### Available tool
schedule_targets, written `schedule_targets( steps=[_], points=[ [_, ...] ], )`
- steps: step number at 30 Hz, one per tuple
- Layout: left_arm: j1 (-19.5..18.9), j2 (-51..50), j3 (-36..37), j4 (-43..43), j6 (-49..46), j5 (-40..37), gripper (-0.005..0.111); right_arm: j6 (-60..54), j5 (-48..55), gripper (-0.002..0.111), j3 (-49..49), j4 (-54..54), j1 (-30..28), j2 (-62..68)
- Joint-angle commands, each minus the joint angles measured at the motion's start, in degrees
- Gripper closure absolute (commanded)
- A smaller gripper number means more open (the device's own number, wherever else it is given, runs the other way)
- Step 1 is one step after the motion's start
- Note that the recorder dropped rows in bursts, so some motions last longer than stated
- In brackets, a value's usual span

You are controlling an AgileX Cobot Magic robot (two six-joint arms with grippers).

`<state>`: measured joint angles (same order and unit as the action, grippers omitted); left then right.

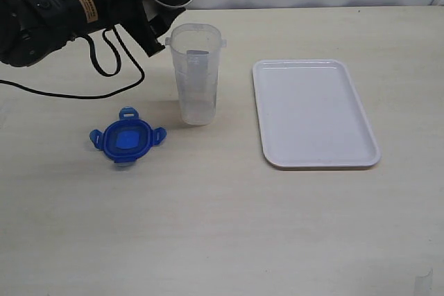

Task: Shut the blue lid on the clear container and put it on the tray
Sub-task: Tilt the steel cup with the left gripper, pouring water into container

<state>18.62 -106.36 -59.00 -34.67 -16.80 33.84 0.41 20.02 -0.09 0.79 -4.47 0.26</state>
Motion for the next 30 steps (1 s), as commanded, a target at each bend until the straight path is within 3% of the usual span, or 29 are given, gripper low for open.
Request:
schedule_targets(
  steps=[1,10,17,30],
  points=[
    [0.0,0.7,-1.2,1.2,-2.9,4.5,0.107,-0.4,-0.2,0.104,0.1,0.0,-0.2,-0.3],
    [0.0,0.7,-1.2,1.6,-7.3,4.3,0.107,-0.4,-0.2,0.104,0.1,0.0,-0.2,-0.3],
    [0.0,0.7,-1.2,6.7,-8.9,4.3,0.107,-0.4,-0.2,0.104,0.1,0.0,-0.2,-0.3],
    [0.0,0.7,-1.2,6.3,-12.6,4.4,0.107,-0.4,-0.2,0.104,0.1,0.0,-0.2,-0.3]
  ],
)
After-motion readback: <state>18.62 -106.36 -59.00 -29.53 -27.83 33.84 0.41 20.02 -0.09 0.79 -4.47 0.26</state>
